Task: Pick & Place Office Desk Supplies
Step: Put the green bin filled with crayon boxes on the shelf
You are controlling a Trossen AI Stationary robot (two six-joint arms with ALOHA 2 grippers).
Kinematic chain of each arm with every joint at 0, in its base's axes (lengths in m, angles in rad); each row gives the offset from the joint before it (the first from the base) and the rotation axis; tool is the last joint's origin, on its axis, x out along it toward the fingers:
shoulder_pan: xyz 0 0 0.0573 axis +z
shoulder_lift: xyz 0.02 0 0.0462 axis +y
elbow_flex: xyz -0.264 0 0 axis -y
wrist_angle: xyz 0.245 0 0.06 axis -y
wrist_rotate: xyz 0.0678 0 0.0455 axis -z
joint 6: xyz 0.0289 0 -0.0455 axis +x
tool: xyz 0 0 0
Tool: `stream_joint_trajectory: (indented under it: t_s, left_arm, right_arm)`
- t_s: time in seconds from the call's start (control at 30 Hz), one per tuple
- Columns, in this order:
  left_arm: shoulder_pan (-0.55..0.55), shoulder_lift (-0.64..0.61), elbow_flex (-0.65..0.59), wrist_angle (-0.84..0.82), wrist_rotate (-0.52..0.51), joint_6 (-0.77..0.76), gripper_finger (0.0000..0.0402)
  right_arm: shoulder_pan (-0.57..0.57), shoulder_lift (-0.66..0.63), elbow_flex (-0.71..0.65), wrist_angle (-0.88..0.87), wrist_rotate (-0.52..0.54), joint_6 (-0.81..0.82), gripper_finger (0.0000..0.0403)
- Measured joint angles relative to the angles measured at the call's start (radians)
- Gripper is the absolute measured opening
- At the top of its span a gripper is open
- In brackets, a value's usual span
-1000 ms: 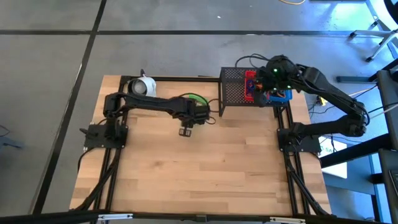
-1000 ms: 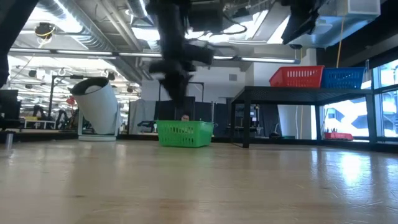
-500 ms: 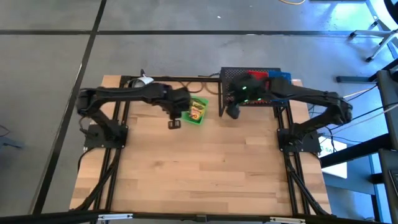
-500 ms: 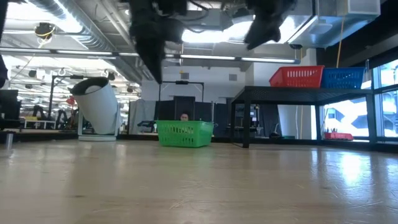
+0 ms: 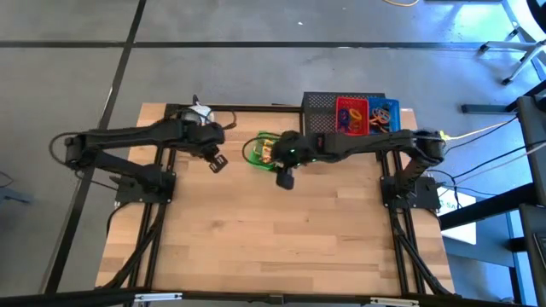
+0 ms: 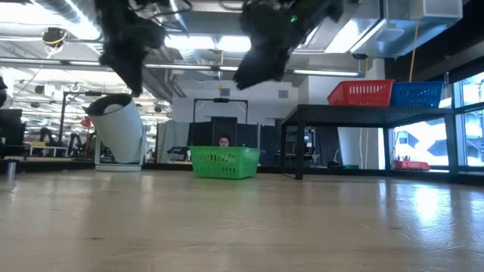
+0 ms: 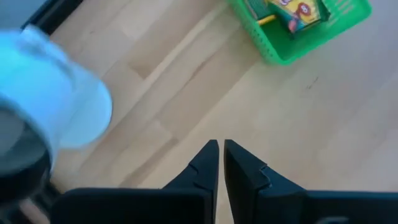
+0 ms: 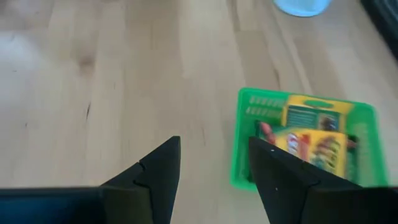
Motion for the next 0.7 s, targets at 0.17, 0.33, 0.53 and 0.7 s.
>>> stream_joint_trajectory:
  t_s: [0.17,0.33,0.53,0.7]
  left_arm:
    - [-0.017,-0.095,0.0,-0.023,-0.007,-0.043,0.0017]
    - [-0.025,-0.17,0.0,-0.017,-0.009,-0.063,0.0017]
    - [-0.025,-0.235,0.0,-0.017,-0.009,-0.088,0.0017]
    - [-0.025,-0.271,0.0,-0.017,-0.008,-0.087,0.0017]
  right_arm:
    - [0.0,0.106,0.0,0.087,-0.001,-0.075,0.0189]
    - [-0.008,0.198,0.0,0.13,-0.001,-0.128,0.0189]
    - [-0.014,0.275,0.0,0.18,0.068,-0.103,0.0189]
    - [-0.013,0.3,0.0,0.178,0.071,-0.093,0.0185]
